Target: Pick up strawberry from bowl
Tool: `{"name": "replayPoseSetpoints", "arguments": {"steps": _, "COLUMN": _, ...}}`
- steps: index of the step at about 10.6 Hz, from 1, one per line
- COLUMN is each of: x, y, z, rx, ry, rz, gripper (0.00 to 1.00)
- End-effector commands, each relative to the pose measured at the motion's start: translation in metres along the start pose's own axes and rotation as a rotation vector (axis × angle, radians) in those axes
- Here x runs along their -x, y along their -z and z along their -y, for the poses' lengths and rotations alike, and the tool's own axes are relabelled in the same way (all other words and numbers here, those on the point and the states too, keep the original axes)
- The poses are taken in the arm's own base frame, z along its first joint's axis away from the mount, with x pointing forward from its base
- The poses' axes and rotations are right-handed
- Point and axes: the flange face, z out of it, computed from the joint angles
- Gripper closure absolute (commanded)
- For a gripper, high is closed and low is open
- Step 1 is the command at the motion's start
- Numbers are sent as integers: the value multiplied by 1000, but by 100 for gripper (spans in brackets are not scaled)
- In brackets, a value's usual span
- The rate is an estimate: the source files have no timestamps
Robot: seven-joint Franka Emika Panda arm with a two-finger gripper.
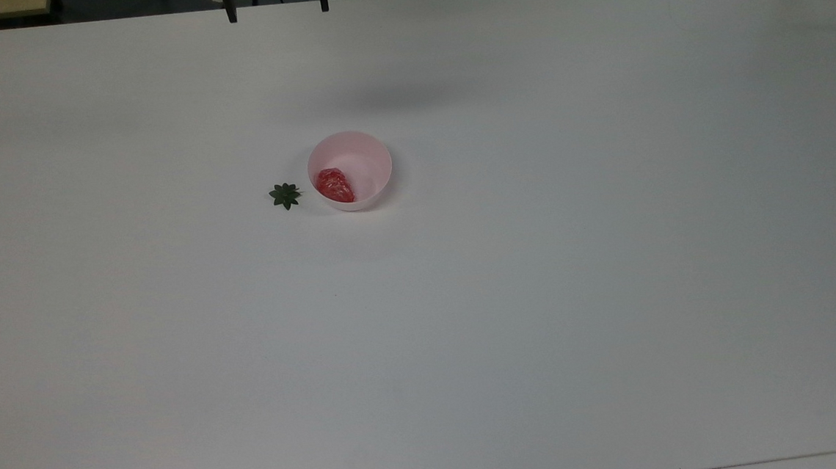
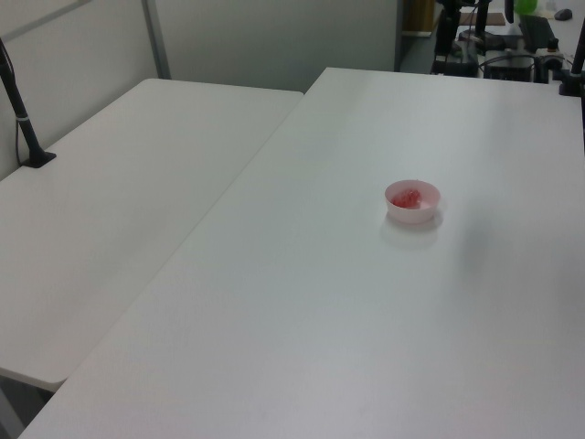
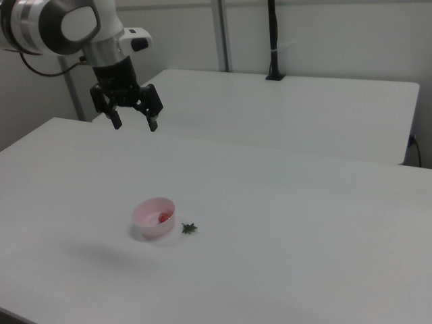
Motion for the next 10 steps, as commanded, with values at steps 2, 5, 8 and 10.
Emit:
{"name": "replayPoseSetpoints", "arguments": {"steps": 2, "x": 3, "y": -17, "z": 21, "rx": -18, "ry": 119, "rz": 91, "gripper": 0}}
{"name": "replayPoseSetpoints", "arguments": {"steps": 5, "x": -11, "y": -64, "z": 59, "rx": -24, "ry": 37, "rz": 164, "gripper": 0}}
{"name": "replayPoseSetpoints", "arguments": {"steps": 8, "x": -30, "y": -127, "z": 70, "rx": -41, "ry": 51, "rz": 243, "gripper": 8}}
{"name": "replayPoseSetpoints", "arguments": {"steps": 10, "x": -42, "y": -157, "z": 70, "rx": -33, "ry": -9, "rz": 207, "gripper": 37}}
